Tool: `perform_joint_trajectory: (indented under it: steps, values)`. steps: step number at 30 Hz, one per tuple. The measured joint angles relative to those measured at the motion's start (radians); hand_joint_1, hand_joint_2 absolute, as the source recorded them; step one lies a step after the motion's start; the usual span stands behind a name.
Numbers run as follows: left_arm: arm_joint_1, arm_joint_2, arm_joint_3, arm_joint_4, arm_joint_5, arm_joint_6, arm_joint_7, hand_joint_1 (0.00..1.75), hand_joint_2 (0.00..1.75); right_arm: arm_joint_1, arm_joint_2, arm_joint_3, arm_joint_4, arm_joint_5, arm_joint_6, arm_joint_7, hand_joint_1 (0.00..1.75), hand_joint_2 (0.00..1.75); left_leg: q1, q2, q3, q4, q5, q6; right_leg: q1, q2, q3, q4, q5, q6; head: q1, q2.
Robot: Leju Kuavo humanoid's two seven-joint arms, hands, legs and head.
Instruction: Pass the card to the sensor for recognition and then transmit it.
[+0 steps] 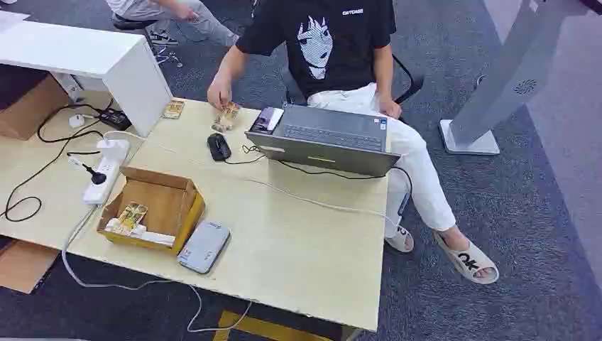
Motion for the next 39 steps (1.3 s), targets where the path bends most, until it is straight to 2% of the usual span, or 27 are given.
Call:
perform_joint_trajectory:
  steps: [4,9,14,16,20,29,35,39]
  values:
    - [0.002,0.054,-0.082,-0.046,-0.019,-0.011,-0.015,0.00,1.75,0.002,0.000,0.002,-0.024,-0.029,0.000,0.043,0.00,1.75,0.000,0.000,0.000,0.000,0.000,0.000,0.000,0.000,0.000,0.000,0.000,0.000,0.000,0.000]
    - [0.022,0.100,-0.236,-0.099,0.002,0.033,0.023,0.00,1.75,0.002,0.000,0.019,-0.045,-0.031,0.000,0.069,0.00,1.75,0.000,0.000,0.001,0.000,0.001,0.000,0.000,0.000,0.000,0.000,0.000,0.000,0.000,0.000]
    - [0.060,0.177,-0.469,-0.145,0.033,0.125,0.111,0.00,1.75,0.000,0.000,0.025,-0.050,-0.007,0.000,0.077,0.00,1.75,0.000,-0.001,0.001,0.000,0.001,0.000,0.000,0.000,0.001,0.000,0.000,0.000,0.000,0.000]
    - [0.066,0.203,-0.543,-0.155,0.034,0.141,0.128,0.00,1.75,0.000,0.001,0.025,-0.050,-0.005,0.000,0.077,0.00,1.75,0.000,-0.001,0.001,0.000,0.001,0.000,0.000,-0.001,0.002,0.000,0.000,0.000,0.000,0.000]
    - [0.080,0.227,-0.615,-0.165,0.037,0.148,0.135,0.00,1.75,0.000,0.001,0.025,-0.050,-0.002,0.000,0.077,0.00,1.75,0.000,0.000,0.001,0.000,0.001,-0.001,0.000,0.001,0.002,0.000,0.000,0.000,0.000,0.000]
    - [0.093,0.257,-0.689,-0.171,0.036,0.157,0.153,0.00,1.75,0.000,0.001,0.025,-0.050,0.011,0.000,0.078,0.00,1.75,0.000,-0.001,0.001,0.000,0.001,-0.001,0.000,0.000,0.000,0.000,0.000,0.000,0.000,0.000]
    - [0.055,0.322,-0.849,-0.166,-0.043,0.215,0.243,0.00,1.75,-0.001,0.001,0.026,-0.050,0.070,0.000,0.086,0.00,1.75,0.000,-0.002,0.001,0.000,0.003,-0.001,0.000,-0.001,0.000,0.000,0.001,0.000,0.000,0.000]
    - [-0.021,0.360,-0.968,-0.119,-0.113,0.217,0.294,0.00,1.75,-0.004,0.001,0.025,-0.036,0.121,0.000,0.040,0.00,1.75,0.000,-0.004,0.001,0.000,0.003,-0.001,0.000,-0.002,0.001,0.000,0.001,0.000,0.000,0.000]
